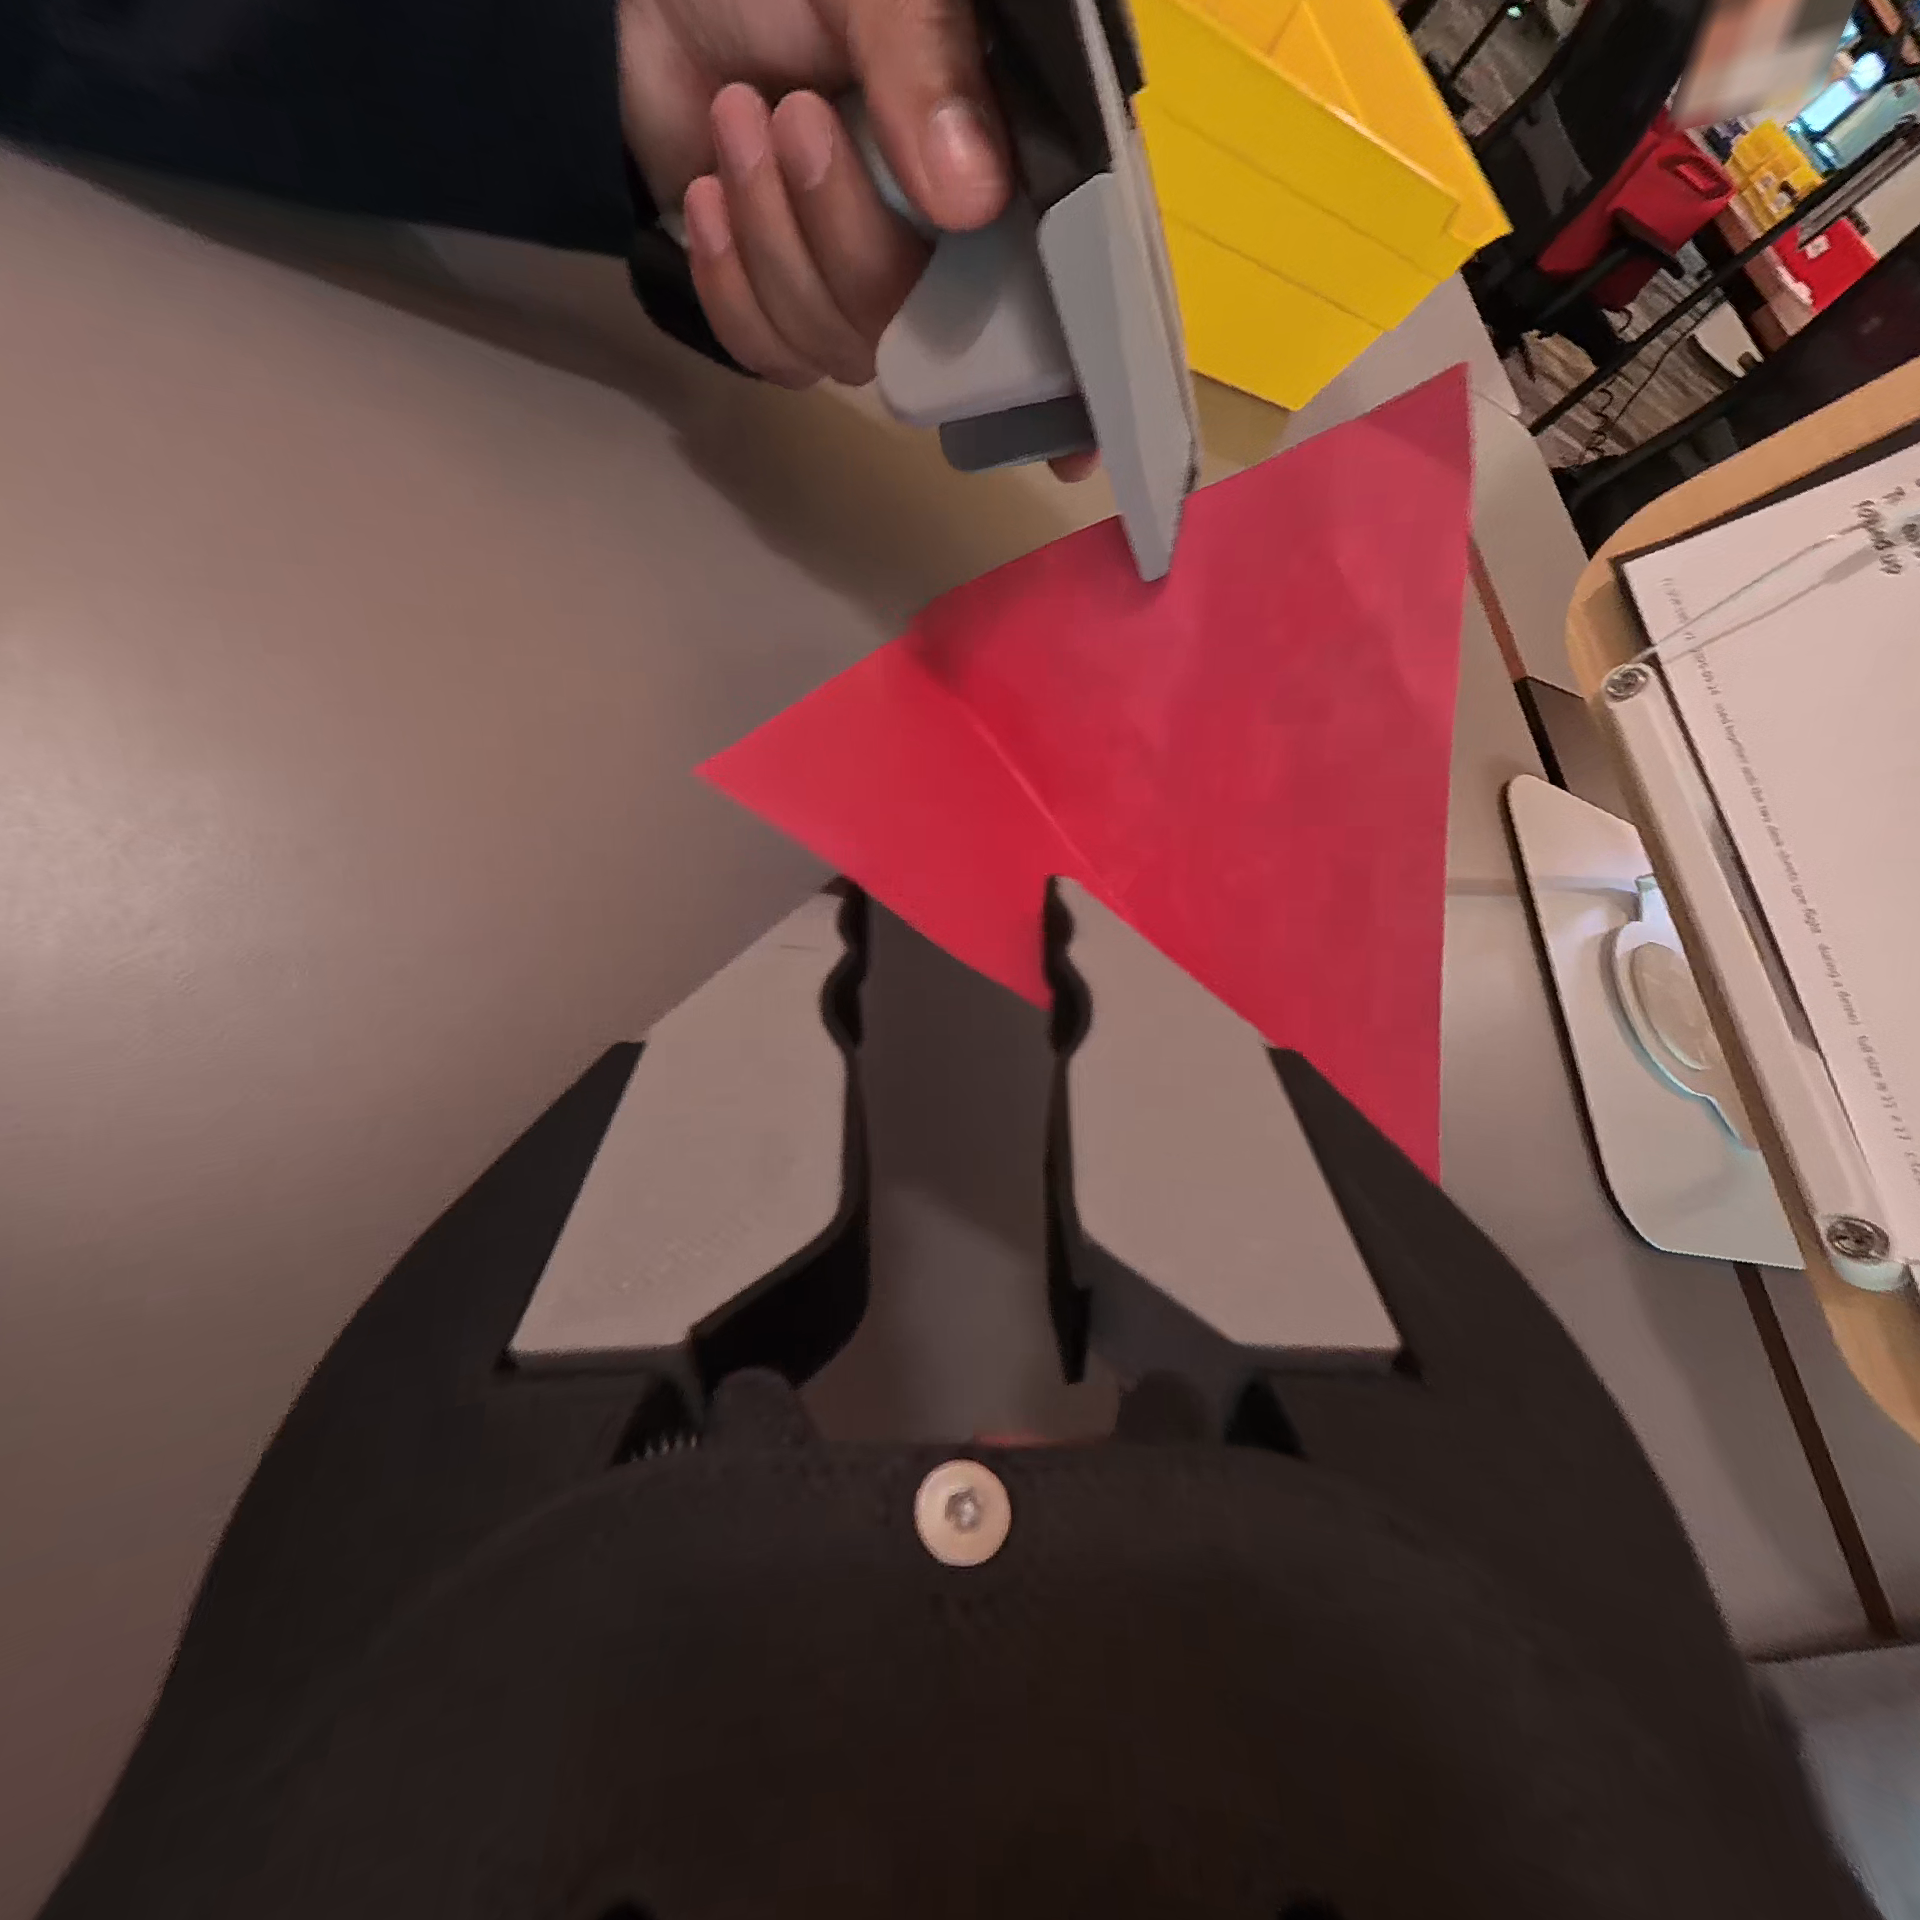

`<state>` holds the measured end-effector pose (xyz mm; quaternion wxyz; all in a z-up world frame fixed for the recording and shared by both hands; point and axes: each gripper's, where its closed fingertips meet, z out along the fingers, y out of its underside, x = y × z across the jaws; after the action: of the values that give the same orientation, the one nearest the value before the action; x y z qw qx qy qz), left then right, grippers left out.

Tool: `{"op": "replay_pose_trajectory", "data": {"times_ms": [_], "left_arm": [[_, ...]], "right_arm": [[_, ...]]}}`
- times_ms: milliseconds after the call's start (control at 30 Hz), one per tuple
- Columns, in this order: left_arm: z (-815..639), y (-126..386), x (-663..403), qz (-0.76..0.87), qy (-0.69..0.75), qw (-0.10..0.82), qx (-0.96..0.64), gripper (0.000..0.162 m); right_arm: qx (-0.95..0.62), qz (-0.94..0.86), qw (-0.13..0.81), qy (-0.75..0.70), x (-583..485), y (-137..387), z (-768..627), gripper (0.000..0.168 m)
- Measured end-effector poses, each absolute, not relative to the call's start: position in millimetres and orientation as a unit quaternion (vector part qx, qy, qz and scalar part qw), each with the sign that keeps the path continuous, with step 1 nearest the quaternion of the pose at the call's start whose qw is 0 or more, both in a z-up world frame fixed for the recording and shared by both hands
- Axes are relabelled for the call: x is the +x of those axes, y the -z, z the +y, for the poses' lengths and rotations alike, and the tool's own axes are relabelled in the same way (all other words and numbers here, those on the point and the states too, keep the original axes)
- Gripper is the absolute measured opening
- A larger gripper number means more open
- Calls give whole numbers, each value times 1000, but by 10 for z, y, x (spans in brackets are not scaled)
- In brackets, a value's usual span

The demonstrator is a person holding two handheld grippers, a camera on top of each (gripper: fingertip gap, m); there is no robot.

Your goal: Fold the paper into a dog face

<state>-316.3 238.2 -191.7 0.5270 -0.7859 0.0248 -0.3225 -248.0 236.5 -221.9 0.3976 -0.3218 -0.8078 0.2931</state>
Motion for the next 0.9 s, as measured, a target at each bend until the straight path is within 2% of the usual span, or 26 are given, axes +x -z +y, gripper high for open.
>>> {"op": "replay_pose_trajectory", "data": {"times_ms": [300,600,900], "left_arm": [[2410,1927,-3236,14,303,534,-789,0],[2439,2004,-3300,8,275,529,-803,0],[2499,2228,-3457,8,182,510,-841,0]], "right_arm": [[-316,-803,400,-310,-2453,2146,2352,1],[-306,-810,394,-307,-2438,2181,2310,0],[-297,-817,385,-309,-2417,2207,2258,0]]}}
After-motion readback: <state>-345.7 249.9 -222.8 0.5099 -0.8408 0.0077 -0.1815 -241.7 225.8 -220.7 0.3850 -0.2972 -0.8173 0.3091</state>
